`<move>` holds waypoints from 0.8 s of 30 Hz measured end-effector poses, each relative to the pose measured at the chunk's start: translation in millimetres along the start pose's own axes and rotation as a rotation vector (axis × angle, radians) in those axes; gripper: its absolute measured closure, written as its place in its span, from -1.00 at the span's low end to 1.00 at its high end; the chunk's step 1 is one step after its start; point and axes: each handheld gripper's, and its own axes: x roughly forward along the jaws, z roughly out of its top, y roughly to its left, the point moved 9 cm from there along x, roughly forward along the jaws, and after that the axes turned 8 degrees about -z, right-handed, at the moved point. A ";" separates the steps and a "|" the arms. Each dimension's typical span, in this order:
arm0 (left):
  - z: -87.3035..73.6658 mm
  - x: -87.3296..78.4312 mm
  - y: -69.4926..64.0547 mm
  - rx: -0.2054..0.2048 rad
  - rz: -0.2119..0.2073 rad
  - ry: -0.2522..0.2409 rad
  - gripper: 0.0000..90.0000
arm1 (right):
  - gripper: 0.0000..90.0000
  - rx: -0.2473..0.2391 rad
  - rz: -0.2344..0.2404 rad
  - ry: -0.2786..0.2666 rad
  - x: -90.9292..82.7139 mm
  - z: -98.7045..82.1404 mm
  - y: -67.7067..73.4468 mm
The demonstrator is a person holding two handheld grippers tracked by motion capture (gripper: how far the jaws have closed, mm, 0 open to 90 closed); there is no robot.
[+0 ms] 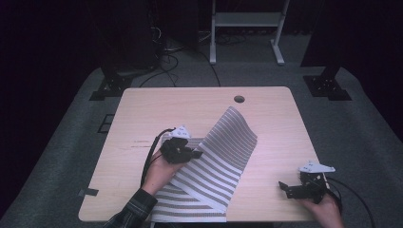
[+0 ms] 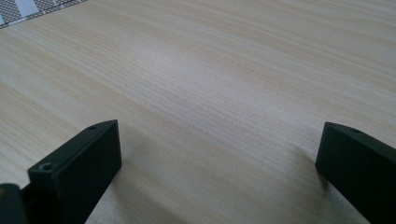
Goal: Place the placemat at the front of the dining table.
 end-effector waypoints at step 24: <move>34.0 53.5 -10.4 0.003 -0.057 0.022 0.97 | -1.00 -0.001 -0.001 0.000 0.0 -0.1 -0.2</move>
